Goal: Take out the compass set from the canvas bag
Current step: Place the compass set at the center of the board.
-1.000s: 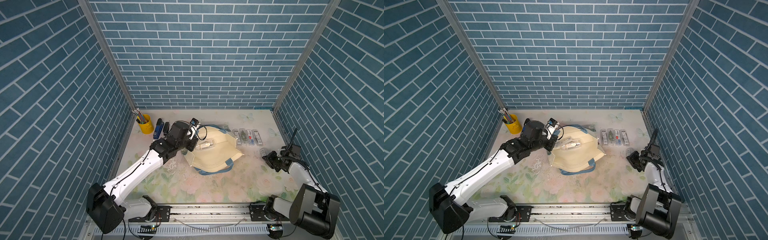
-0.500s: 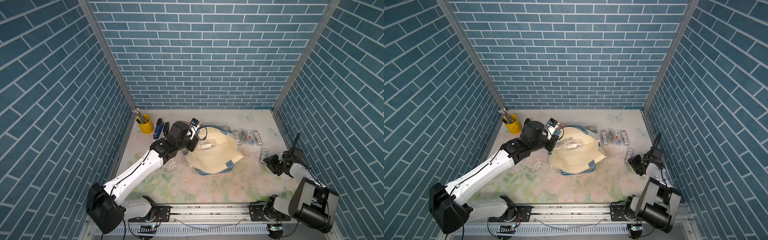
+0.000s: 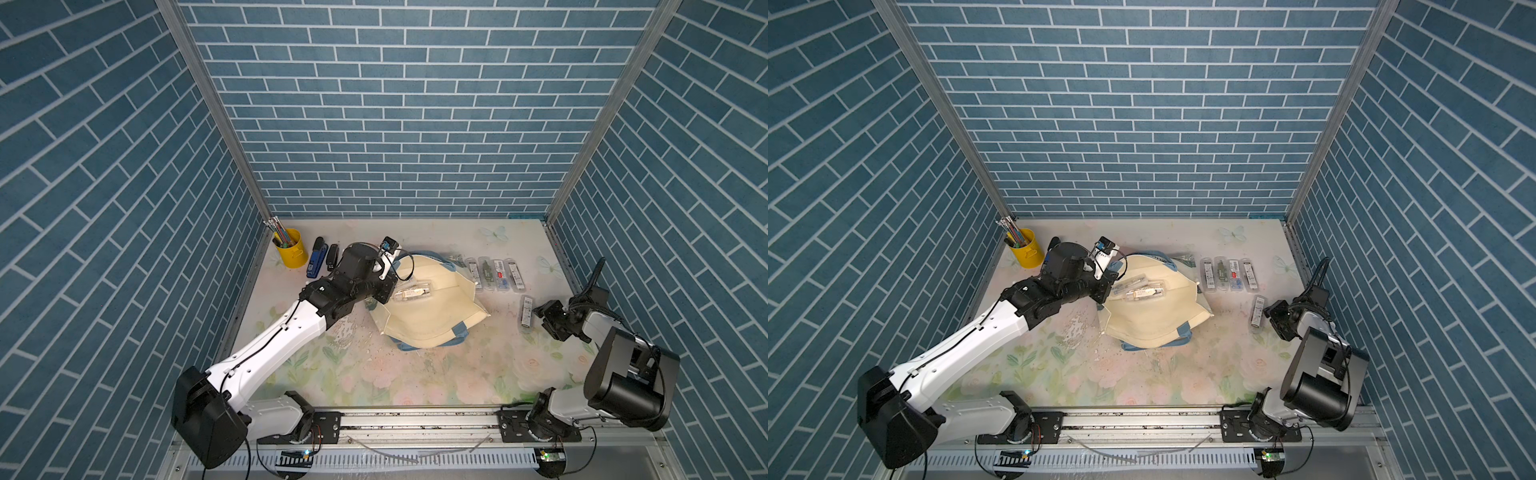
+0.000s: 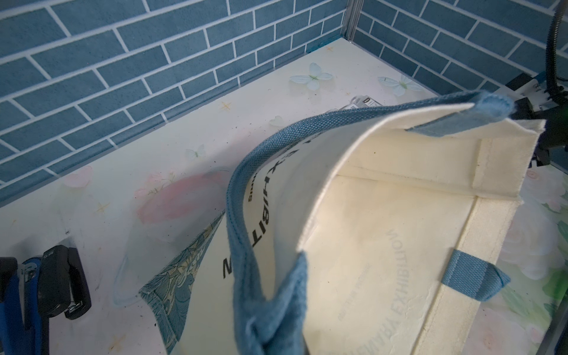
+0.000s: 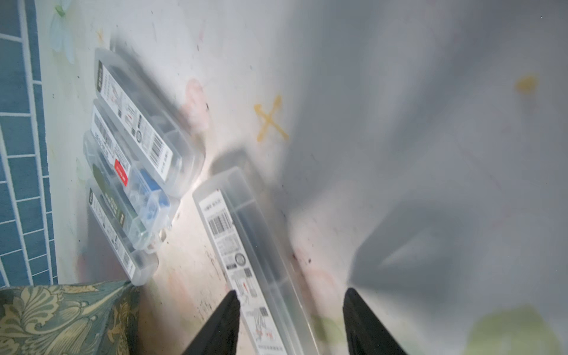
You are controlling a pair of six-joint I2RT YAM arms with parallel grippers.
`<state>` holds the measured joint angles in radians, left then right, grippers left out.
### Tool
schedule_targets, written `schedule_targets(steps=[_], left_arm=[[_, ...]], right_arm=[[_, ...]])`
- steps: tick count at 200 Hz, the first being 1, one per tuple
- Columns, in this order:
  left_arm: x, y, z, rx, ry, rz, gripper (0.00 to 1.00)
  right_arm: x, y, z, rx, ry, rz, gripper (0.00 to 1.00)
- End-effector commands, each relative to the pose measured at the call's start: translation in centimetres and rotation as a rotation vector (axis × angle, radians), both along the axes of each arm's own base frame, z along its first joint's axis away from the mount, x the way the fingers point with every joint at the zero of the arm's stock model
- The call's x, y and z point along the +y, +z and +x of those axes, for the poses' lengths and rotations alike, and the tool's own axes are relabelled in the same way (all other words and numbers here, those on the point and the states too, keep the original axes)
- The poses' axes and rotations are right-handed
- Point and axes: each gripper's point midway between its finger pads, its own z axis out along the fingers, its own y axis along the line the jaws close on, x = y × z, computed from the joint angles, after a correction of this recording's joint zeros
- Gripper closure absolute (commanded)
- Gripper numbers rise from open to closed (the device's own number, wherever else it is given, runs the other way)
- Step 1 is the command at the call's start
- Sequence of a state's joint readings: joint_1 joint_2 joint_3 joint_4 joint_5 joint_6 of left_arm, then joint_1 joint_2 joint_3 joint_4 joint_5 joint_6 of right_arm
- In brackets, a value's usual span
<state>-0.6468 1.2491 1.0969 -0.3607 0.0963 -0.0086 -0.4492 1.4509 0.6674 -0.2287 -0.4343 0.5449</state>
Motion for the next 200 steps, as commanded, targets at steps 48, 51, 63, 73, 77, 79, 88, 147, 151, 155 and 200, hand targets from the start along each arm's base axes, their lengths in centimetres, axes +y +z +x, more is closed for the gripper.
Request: schedule_targets(steps=[48, 51, 63, 73, 77, 79, 88, 147, 151, 155, 200], left_arm=[[-0.6, 2.9, 0.0, -0.084, -0.017, -0.081, 1.0], [-0.6, 2.9, 0.0, -0.085, -0.017, -0.082, 1.0], [-0.6, 2.9, 0.0, -0.084, -0.019, -0.081, 1.0], [-0.7, 2.9, 0.0, -0.083, -0.02, -0.082, 1.0], [-0.6, 2.8, 0.0, -0.082, -0.019, -0.081, 1.0], [-0.6, 2.9, 0.0, -0.082, -0.021, -0.082, 1.0], [-0.6, 2.9, 0.0, -0.083, -0.019, -0.081, 1.0], [-0.6, 2.8, 0.0, -0.081, -0.02, -0.081, 1.0], [-0.6, 2.7, 0.0, -0.081, -0.02, -0.08, 1.0], [-0.6, 2.8, 0.0, -0.081, -0.02, -0.081, 1.0], [-0.7, 2.8, 0.0, -0.08, -0.021, -0.082, 1.0]], right_arm=[[0.7, 0.3, 3.6, -0.04, 0.054, -0.004, 0.47], [0.8, 0.4, 3.7, -0.041, 0.057, -0.003, 0.47], [1.1, 0.3, 4.1, -0.042, 0.068, -0.003, 0.47], [1.4, 0.3, 4.2, -0.04, 0.077, 0.0, 0.48], [1.4, 0.2, 4.2, -0.04, 0.079, 0.0, 0.48], [1.5, 0.3, 4.3, -0.042, 0.082, -0.002, 0.48], [1.6, 0.2, 4.4, -0.039, 0.089, -0.003, 0.49], [2.0, -0.1, 5.0, -0.038, 0.106, 0.008, 0.53], [2.0, 0.0, 5.1, -0.04, 0.107, 0.008, 0.53], [2.1, 0.0, 5.1, -0.041, 0.108, 0.008, 0.53], [2.2, 0.4, 5.3, -0.052, 0.117, 0.007, 0.54]])
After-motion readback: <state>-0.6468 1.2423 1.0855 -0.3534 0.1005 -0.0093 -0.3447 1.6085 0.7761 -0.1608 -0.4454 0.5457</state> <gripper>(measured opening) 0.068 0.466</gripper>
